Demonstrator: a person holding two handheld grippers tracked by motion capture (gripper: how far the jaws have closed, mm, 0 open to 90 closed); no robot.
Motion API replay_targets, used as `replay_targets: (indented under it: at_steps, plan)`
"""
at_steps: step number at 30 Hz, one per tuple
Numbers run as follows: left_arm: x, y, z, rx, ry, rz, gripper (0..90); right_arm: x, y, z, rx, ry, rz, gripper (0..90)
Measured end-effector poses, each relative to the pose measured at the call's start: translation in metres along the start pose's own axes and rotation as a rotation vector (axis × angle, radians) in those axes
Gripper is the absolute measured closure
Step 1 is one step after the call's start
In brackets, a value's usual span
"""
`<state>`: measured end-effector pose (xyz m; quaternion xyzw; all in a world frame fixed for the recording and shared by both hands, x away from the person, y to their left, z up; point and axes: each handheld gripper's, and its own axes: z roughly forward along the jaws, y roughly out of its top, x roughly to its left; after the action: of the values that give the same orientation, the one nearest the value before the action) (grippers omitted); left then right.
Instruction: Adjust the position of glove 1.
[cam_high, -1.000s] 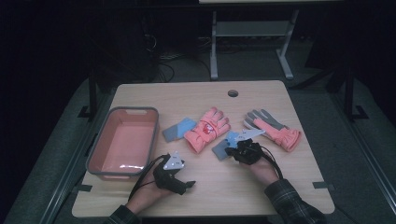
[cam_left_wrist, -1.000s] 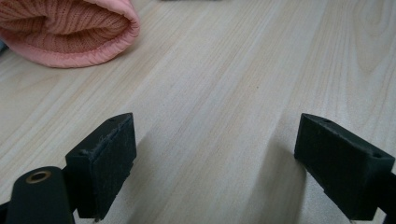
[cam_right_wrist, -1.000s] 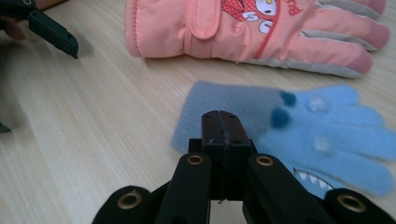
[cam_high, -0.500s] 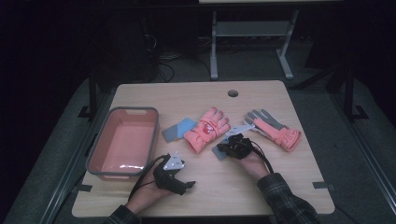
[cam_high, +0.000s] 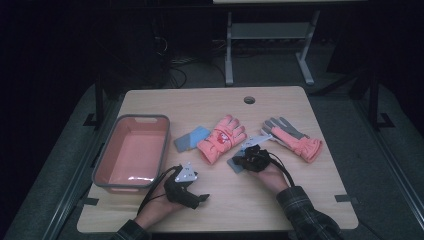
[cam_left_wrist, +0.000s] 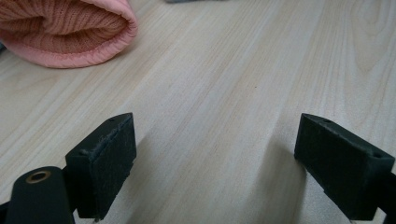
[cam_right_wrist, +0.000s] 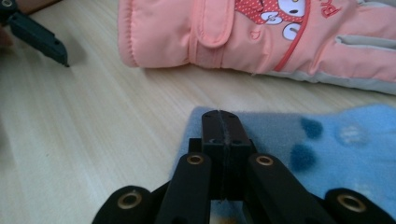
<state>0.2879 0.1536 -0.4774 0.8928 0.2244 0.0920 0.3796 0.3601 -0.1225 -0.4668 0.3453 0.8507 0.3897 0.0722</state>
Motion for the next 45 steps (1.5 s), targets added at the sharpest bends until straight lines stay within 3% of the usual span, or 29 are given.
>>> replay_targets:
  at_steps: [29,45]
  plan:
    - [0.0,0.0,0.0,0.0,0.0,0.001,12.1,0.038,-0.04,-0.041,0.055,0.073,-0.071,90.0]
    - [0.0,0.0,0.0,-0.005,0.001,0.001,12.1,0.063,-0.069,-0.068,0.083,0.11,-0.072,90.0]
